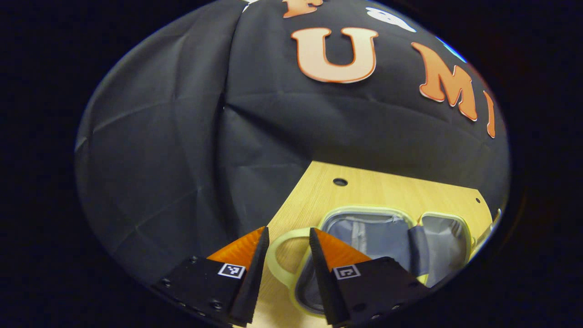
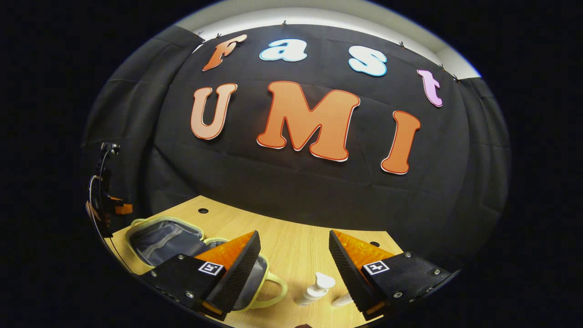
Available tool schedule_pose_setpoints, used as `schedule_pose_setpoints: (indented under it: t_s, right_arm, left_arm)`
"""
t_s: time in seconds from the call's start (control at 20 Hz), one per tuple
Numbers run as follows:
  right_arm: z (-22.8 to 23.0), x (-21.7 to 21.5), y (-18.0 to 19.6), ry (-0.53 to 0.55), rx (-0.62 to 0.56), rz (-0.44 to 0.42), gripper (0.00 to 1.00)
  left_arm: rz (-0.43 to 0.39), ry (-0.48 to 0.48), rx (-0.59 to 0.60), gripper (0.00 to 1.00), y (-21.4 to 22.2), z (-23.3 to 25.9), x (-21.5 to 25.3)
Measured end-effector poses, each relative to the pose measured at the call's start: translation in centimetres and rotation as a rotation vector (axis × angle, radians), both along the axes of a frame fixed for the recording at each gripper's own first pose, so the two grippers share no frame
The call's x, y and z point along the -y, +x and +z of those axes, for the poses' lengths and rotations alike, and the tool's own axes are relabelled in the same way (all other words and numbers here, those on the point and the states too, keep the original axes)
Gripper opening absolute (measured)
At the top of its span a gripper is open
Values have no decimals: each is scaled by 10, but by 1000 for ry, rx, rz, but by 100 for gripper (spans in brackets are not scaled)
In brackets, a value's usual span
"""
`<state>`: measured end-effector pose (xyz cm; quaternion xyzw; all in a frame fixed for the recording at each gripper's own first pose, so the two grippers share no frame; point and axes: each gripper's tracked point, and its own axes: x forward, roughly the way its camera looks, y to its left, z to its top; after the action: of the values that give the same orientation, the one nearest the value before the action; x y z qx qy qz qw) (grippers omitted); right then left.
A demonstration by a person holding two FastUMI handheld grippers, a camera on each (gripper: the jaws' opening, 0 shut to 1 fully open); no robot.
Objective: First open the suitcase, pack the skin care products into it, and then close the suitcase.
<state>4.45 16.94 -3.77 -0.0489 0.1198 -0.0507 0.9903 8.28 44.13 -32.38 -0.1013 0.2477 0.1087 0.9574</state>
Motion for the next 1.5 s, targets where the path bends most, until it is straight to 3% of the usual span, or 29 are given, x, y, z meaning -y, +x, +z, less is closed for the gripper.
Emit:
schedule_pose_setpoints:
  t_s: [0.15,0.3,0.6,0.7,0.9,1.25,1.5]
  right_arm:
    - [2,20,-8,17,17,5,96]
    - [-3,44,-21,22,19,2,96]
    - [-19,90,-45,24,4,-9,96]
    - [-27,103,-53,31,-9,-14,96]
    - [-40,128,-66,41,-25,-30,96]
    - [-74,146,-78,81,-64,0,96]
    - [-118,151,-82,90,-104,58,96]
  left_arm:
    - [-39,54,54,77,-5,35,36]
    - [-97,84,105,88,-7,68,88]
    - [-205,126,181,90,-12,118,188]
    - [-243,122,199,96,-13,129,221]
    - [-330,97,217,97,-25,147,292]
    - [-466,40,235,97,-48,150,410]
    - [-537,0,230,97,-71,118,489]
